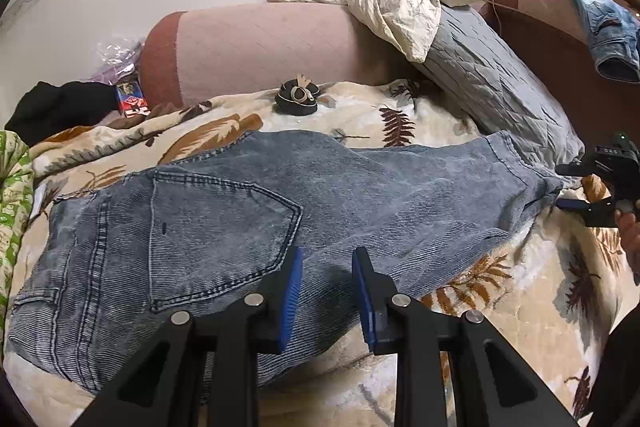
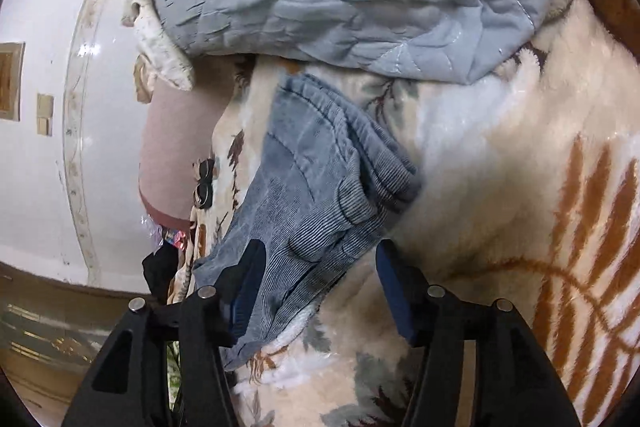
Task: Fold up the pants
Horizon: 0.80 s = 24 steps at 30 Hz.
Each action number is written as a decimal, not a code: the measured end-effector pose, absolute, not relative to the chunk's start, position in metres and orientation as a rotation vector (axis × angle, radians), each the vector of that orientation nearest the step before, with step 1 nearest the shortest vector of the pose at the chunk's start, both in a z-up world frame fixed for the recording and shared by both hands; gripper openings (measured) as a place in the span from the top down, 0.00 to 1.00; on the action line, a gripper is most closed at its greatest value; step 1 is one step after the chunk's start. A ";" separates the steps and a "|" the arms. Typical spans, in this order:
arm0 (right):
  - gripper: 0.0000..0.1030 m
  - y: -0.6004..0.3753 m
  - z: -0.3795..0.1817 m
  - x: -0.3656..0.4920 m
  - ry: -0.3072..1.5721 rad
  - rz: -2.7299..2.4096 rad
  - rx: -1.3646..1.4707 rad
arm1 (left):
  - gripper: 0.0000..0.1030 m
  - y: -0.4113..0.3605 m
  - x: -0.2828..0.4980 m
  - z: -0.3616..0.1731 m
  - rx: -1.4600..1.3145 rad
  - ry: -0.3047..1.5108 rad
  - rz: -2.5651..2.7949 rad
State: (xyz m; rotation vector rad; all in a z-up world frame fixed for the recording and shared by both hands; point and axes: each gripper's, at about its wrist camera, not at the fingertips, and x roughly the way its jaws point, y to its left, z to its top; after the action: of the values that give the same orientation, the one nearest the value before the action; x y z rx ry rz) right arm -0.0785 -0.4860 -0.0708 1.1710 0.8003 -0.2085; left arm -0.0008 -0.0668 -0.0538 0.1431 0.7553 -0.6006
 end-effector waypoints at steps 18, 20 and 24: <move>0.85 -0.486 -0.050 -0.062 0.761 -0.369 0.875 | 0.72 -0.064 0.001 -0.056 0.134 0.765 -0.600; 0.85 -0.488 -0.050 -0.063 0.763 -0.380 0.862 | 0.72 -0.063 0.002 -0.058 0.126 0.774 -0.602; 0.81 -0.494 -0.068 -0.060 0.806 -0.342 0.963 | 0.72 -0.064 0.003 -0.060 0.130 0.783 -0.602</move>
State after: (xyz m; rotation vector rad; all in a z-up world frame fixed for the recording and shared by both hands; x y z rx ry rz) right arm -0.0604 -0.4939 -0.0685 0.9635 0.8058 -0.3422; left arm 0.0029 -0.0642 -0.0596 0.1297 0.7827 -0.6021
